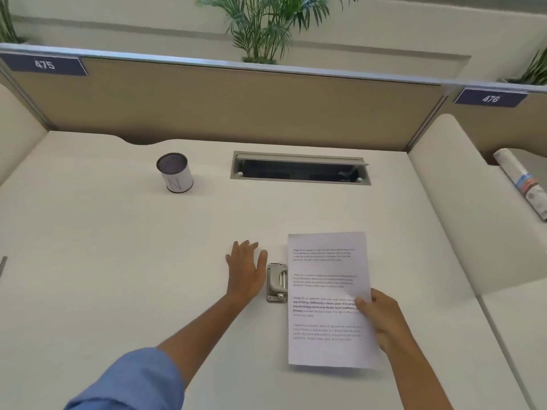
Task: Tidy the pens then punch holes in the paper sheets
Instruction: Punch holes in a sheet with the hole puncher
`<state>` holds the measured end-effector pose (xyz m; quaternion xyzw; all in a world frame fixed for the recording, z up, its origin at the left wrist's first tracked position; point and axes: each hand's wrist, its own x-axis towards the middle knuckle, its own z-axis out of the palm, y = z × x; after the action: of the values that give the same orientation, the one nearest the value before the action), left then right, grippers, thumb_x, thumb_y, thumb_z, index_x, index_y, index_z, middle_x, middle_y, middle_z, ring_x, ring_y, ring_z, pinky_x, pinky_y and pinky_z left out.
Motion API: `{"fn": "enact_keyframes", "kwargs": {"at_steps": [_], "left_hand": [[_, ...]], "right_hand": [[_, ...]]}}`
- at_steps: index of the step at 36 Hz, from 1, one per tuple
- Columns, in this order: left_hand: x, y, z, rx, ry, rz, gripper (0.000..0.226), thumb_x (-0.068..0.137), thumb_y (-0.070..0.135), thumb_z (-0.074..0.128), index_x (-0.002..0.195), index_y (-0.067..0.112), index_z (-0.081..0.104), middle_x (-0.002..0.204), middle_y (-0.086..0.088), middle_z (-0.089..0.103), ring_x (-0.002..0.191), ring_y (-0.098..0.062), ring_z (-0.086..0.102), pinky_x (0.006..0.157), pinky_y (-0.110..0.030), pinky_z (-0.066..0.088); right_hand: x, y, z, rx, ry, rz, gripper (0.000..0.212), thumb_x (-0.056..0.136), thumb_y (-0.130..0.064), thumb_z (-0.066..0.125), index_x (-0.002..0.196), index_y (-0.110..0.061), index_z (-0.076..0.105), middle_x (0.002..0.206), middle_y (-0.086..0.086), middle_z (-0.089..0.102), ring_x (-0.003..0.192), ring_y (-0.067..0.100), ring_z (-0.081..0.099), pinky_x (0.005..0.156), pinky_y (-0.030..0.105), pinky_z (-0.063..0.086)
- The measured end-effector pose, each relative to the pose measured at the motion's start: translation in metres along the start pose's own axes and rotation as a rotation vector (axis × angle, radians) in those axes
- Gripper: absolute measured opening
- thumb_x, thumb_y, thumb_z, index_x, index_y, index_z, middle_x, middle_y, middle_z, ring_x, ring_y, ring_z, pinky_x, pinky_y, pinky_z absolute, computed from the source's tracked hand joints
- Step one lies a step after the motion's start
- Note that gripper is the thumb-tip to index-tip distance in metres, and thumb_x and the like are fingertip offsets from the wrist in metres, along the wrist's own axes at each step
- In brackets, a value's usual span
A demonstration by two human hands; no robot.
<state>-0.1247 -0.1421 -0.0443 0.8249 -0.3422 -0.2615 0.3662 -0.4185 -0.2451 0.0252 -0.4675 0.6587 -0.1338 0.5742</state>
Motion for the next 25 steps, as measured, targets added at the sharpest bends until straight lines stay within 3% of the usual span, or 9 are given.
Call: {"fn": "enact_keyframes", "kwargs": {"at_steps": [13, 18, 25], "left_hand": [[0.014, 0.009, 0.024, 0.135, 0.034, 0.006, 0.092, 0.091, 0.069, 0.016, 0.151, 0.01, 0.053, 0.172, -0.016, 0.027, 0.165, -0.035, 0.005, 0.131, -0.058, -0.003], [0.014, 0.01, 0.03, 0.197, 0.031, 0.003, 0.075, 0.101, 0.057, 0.025, 0.154, 0.01, 0.05, 0.173, -0.017, 0.023, 0.165, -0.036, 0.005, 0.131, -0.059, -0.003], [0.014, 0.012, 0.033, 0.2, 0.044, -0.009, 0.072, 0.101, 0.054, 0.028, 0.155, 0.011, 0.049, 0.174, -0.017, 0.022, 0.165, -0.036, 0.004, 0.131, -0.059, -0.004]], "right_hand": [[0.025, 0.002, 0.0, -0.009, -0.058, 0.014, 0.022, 0.096, 0.0, 0.064, 0.097, -0.018, 0.076, 0.104, 0.009, 0.081, 0.095, 0.033, 0.077, 0.092, 0.054, 0.062], [0.029, 0.004, 0.001, -0.006, -0.07, 0.006, 0.021, 0.096, -0.001, 0.065, 0.1, -0.017, 0.077, 0.104, 0.008, 0.081, 0.095, 0.032, 0.078, 0.091, 0.052, 0.062], [0.033, 0.003, 0.007, -0.008, -0.074, -0.003, 0.021, 0.097, -0.003, 0.064, 0.102, -0.02, 0.076, 0.104, 0.005, 0.081, 0.095, 0.03, 0.077, 0.092, 0.051, 0.062]]}}
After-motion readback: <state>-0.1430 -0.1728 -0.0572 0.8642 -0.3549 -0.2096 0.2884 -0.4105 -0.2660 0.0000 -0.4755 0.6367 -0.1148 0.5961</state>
